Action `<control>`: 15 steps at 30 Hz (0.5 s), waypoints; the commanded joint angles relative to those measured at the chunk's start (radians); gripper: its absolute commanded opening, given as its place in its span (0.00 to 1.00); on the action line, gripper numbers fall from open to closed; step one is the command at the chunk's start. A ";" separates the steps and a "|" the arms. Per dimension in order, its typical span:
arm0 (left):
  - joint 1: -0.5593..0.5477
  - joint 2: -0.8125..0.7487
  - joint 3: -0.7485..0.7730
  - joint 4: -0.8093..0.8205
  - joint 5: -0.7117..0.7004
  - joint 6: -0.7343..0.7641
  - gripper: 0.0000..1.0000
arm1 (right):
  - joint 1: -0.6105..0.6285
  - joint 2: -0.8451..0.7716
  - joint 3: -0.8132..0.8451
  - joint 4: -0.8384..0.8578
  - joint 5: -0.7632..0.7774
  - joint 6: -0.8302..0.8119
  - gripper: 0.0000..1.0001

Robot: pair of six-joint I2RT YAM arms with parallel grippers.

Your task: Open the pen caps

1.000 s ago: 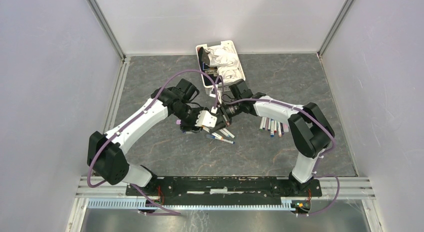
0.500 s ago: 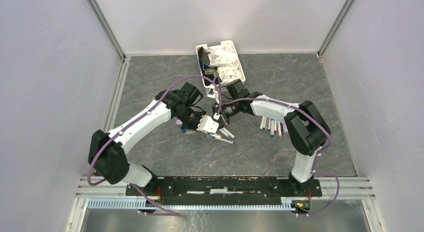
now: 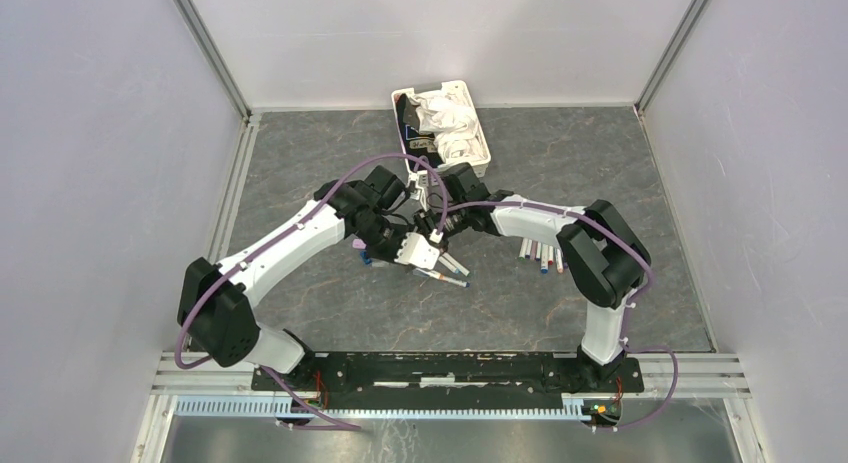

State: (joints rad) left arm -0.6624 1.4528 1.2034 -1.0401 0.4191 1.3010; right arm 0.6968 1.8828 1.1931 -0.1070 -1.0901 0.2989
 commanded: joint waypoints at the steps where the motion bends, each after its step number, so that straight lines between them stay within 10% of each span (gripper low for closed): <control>1: -0.006 -0.006 0.036 0.016 -0.009 -0.015 0.02 | -0.006 -0.021 -0.015 0.100 0.005 0.046 0.00; 15: 0.167 0.073 0.041 0.071 -0.247 0.118 0.02 | -0.112 -0.167 -0.222 -0.182 0.166 -0.213 0.00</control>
State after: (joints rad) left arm -0.6281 1.5070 1.2156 -0.9401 0.3878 1.3628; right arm 0.6350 1.7676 1.0595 -0.0685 -0.9585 0.1757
